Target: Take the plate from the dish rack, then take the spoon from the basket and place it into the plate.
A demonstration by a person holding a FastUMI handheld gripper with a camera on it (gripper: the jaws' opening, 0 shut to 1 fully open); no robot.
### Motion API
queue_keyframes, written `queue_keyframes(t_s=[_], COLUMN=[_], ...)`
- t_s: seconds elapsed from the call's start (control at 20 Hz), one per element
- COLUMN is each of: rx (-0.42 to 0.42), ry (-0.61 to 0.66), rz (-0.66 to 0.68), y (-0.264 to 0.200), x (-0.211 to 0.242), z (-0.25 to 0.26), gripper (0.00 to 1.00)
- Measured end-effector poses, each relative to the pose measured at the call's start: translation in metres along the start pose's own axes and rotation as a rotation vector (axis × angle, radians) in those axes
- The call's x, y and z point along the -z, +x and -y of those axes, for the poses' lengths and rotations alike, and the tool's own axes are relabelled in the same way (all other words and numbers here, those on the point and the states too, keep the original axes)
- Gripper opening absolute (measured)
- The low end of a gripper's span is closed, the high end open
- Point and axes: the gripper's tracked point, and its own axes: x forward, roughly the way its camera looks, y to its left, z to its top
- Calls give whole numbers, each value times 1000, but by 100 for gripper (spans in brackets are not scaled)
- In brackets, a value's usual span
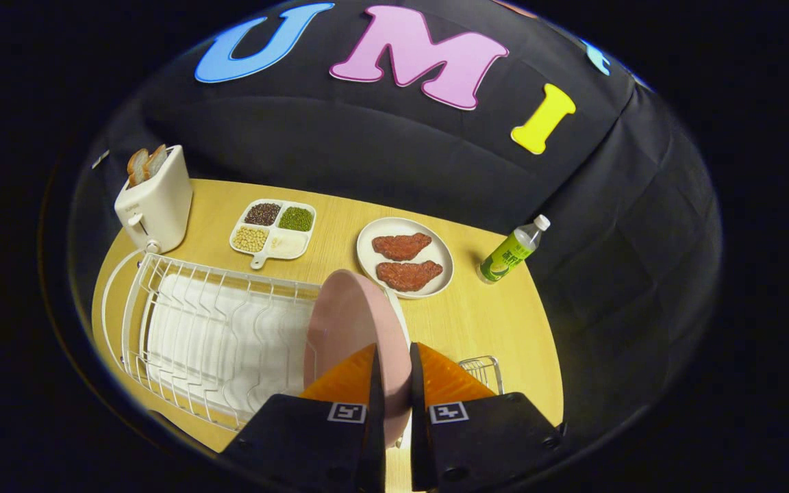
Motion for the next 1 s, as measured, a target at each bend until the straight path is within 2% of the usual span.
queue_keyframes(t_s=[0.2, 0.3, 0.6, 0.8, 1.0], rx=[70, 55, -99, -249, -375], ry=[-152, -134, 30, 148, 212], rz=[120, 139, 138, 117, 109], y=[-14, -25, -67, -104, -130], x=[-37, -47, -37, 0, 42], z=[4, 0, 13, 13, 4], gripper=[19, 19, 19, 19, 19])
